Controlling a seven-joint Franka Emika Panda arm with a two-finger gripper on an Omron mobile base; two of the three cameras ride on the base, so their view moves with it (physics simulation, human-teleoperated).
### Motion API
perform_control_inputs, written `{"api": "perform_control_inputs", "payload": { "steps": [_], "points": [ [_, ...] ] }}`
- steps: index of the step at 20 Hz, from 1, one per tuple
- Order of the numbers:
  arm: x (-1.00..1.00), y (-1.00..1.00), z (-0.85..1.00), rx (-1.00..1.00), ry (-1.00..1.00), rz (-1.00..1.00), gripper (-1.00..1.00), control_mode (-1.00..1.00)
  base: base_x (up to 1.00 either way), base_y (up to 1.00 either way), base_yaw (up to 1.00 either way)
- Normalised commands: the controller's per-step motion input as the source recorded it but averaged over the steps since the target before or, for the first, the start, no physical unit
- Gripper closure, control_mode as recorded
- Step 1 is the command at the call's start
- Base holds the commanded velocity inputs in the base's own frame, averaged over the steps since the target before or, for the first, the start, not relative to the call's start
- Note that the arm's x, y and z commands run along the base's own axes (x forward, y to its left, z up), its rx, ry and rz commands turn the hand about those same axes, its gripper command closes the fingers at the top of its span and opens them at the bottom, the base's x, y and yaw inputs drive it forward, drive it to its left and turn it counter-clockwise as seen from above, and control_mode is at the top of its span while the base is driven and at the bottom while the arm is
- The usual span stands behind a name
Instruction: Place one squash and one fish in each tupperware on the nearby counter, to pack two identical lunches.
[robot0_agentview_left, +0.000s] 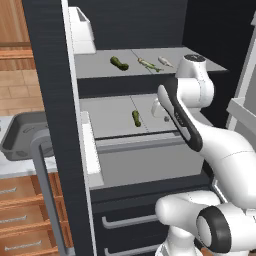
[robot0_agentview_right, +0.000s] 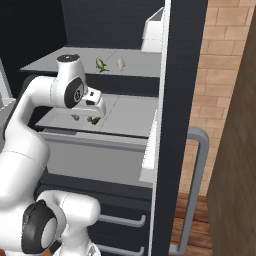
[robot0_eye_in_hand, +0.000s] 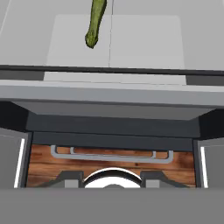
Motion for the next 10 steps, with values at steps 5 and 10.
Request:
{"api": "perform_control_inputs", "payload": {
  "steps": [5,10],
  "points": [
    [0.0,0.14,0.0,0.0,-0.08,0.0,-1.0,-1.0,0.0,0.0,0.0],
    [-0.02,0.03,0.08,0.0,-0.3,-0.01,-1.0,-1.0,0.0,0.0,0.0]
  ]
}}
